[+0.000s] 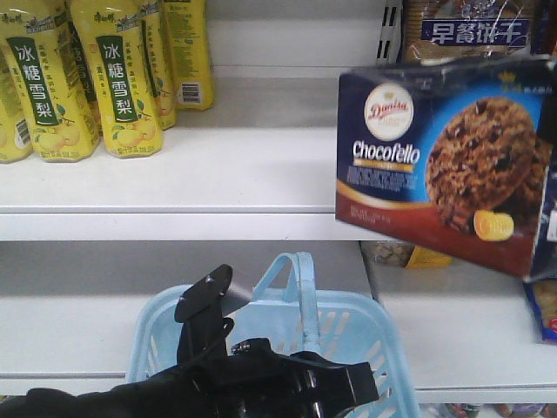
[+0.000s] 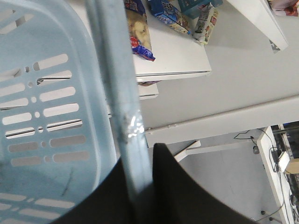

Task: Left arm holds basket, right arm returns cookies
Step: 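Lift the Chocofello box out of the basket with the right gripper, then carry the box over the upper shelf and lower it onto the shelf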

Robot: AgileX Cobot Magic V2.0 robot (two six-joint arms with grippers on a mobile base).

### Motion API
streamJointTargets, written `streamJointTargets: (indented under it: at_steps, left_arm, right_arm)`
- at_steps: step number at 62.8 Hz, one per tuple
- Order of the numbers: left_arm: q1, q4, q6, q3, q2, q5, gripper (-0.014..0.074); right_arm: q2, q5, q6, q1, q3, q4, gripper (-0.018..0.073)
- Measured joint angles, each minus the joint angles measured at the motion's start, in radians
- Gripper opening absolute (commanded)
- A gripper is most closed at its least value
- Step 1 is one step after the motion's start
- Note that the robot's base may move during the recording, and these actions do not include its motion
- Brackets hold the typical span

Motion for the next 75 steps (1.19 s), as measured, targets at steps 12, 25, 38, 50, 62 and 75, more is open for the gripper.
streamJointTargets:
  at_steps: [12, 25, 38, 50, 62, 75]
  left_arm:
    - [0.0, 0.0, 0.0, 0.0, 0.0, 0.0, -0.0006]
    - [0.0, 0.0, 0.0, 0.0, 0.0, 0.0, -0.0006]
    - [0.0, 0.0, 0.0, 0.0, 0.0, 0.0, -0.0006]
    - [0.0, 0.0, 0.0, 0.0, 0.0, 0.0, -0.0006]
    - [0.0, 0.0, 0.0, 0.0, 0.0, 0.0, -0.0006]
    - [0.0, 0.0, 0.0, 0.0, 0.0, 0.0, -0.0006]
  right_arm:
    - [0.062, -0.142, 0.014, 0.0, 0.0, -0.018, 0.0119]
    - [0.173, -0.284, 0.014, 0.0, 0.001, -0.052, 0.0119]
    - [0.296, -0.403, 0.014, 0.0, 0.001, -0.089, 0.0119]
    - [0.418, -0.526, 0.03, 0.0, 0.001, -0.114, 0.0119]
    - [0.509, -0.633, 0.042, 0.0, 0.001, -0.134, 0.0119]
    - [0.58, -0.723, 0.044, 0.0, 0.001, -0.151, 0.0119]
